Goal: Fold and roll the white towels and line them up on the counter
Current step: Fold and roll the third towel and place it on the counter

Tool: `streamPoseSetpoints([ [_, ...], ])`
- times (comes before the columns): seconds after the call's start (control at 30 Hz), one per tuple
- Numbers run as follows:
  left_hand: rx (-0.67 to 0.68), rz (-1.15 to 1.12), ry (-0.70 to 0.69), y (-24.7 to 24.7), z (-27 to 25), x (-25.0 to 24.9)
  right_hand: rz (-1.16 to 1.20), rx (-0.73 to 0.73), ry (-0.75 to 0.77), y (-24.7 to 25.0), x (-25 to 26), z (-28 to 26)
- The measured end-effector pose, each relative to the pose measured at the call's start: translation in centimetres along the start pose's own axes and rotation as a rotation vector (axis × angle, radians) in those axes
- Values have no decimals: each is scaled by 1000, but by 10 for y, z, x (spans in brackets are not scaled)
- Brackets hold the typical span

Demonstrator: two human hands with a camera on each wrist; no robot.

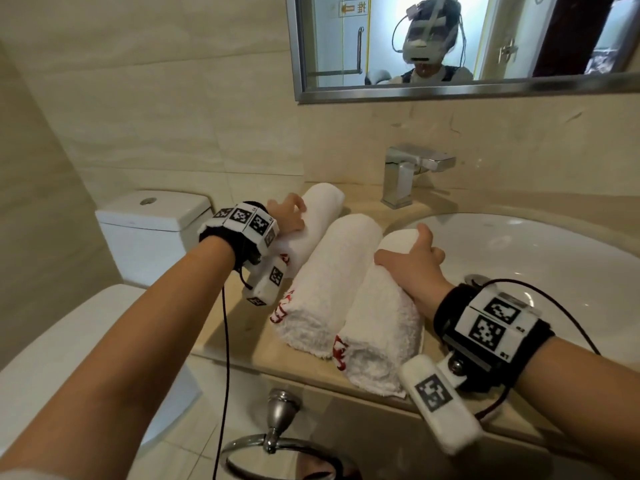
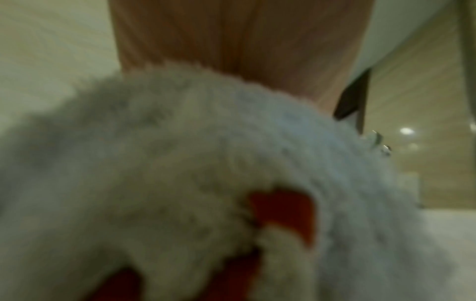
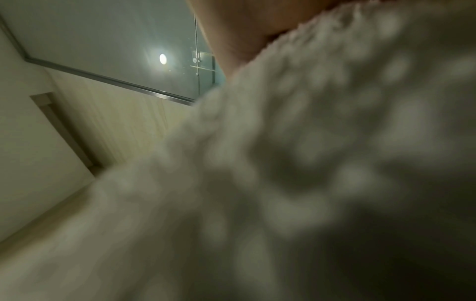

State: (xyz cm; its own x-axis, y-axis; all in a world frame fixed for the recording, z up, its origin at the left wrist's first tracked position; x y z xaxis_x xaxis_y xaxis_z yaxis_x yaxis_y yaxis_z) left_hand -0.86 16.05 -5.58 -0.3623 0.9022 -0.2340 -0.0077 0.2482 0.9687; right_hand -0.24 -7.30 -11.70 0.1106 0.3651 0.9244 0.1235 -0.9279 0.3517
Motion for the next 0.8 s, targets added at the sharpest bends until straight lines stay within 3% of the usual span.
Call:
streamPoseSetpoints([
  [0.17, 244, -38, -4, -8, -14, 18, 3, -6, 5, -9, 4, 7],
  [0.27, 315, -128, 31, -7, -24, 41, -21, -2, 5, -14, 8, 11],
  [0.53, 392, -439, 144, -21, -44, 90, -99, 14, 5, -25, 20, 19],
  [0.8, 293, -560, 201, -23, -65, 82, -26, 79, 52, -40, 36, 17],
])
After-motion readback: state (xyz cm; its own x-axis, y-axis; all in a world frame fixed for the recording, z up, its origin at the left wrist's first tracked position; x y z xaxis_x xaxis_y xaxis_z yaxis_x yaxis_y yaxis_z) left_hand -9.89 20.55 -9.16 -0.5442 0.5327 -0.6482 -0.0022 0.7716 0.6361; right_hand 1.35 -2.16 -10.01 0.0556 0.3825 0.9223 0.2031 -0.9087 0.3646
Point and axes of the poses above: each hand's wrist, its own z-axis towards the middle knuckle, its own y-axis out of the back of the hand, x = y × z, the point moved 8 cm from there along z, towards the middle knuckle, and after that the axes turned 2 degrees about -x, right-handed, at the moved point
